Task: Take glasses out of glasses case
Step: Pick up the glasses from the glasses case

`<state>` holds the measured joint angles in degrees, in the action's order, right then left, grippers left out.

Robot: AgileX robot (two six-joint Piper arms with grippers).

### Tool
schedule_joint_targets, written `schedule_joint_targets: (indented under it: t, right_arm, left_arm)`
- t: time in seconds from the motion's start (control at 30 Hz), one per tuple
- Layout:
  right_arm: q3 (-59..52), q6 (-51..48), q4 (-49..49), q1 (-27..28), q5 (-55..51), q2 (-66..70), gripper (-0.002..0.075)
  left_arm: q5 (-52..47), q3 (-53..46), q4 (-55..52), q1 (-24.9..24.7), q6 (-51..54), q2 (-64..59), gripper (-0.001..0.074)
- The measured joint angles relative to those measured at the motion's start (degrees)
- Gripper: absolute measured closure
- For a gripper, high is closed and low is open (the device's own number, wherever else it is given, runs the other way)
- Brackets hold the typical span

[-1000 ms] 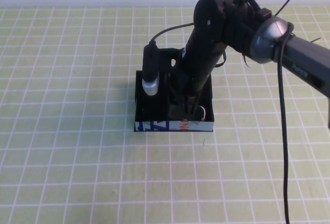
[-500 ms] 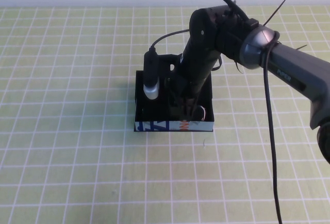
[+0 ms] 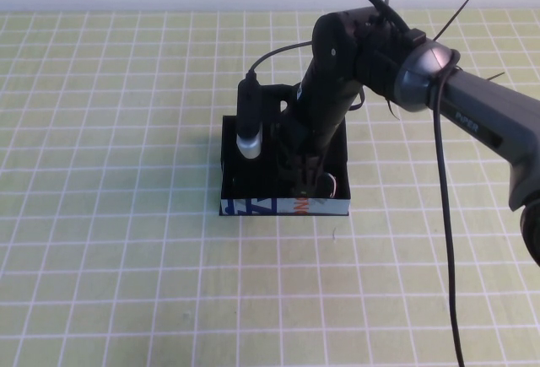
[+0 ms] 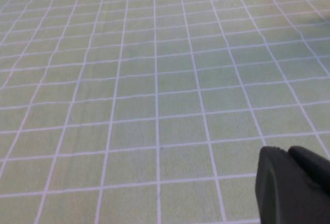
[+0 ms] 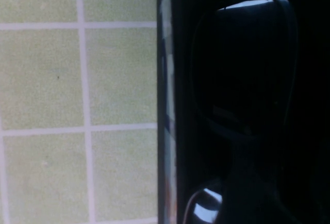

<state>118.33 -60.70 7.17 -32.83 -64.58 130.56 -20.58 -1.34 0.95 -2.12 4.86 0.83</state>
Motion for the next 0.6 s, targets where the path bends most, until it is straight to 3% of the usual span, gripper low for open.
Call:
schedule_joint_targets:
  t: [0.6]
  right_arm:
    - [0.0, 0.1, -0.2, 0.0, -1.2, 0.0, 0.0458]
  left_arm:
    - [0.0, 0.0, 0.0, 0.0, 0.0, 0.0, 0.0739]
